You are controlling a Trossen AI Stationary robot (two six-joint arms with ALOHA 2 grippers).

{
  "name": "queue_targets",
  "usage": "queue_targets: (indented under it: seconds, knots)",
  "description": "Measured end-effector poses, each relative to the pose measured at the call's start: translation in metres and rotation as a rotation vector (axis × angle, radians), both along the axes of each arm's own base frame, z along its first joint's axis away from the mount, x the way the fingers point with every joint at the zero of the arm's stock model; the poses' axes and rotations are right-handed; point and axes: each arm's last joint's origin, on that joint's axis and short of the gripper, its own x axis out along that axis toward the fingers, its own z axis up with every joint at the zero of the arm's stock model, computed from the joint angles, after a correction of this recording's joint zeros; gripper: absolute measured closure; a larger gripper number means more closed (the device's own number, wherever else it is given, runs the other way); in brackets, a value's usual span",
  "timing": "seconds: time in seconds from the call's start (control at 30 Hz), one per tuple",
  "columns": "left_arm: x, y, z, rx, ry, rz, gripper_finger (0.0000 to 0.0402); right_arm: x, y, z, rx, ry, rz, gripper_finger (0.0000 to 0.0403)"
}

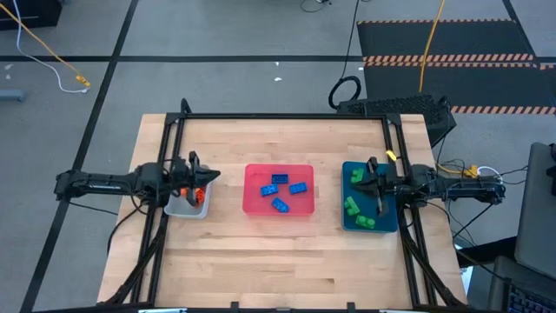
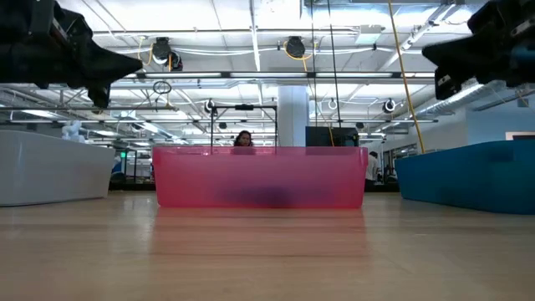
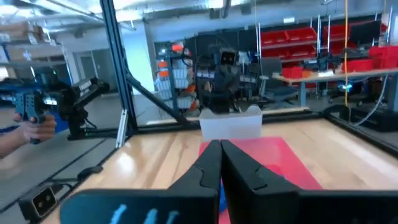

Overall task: Sort & place blocks by color
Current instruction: Return to Home Position

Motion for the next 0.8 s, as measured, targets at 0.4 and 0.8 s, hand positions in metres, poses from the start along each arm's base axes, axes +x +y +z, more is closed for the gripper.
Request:
queue_targets:
  seconds: [0.4, 0.8]
  knots:
    - [0.001, -0.002, -0.012, 0.131, 0.135, -0.045, 0.0398, 0.001, 0.001, -0.007, -0.046, 0.071, 0.021, 0.0403]
    - [0.001, -0.002, -0.012, 0.177, 0.146, -0.046, 0.039, 0.001, 0.001, -0.01, -0.045, 0.098, 0.016, 0.0403]
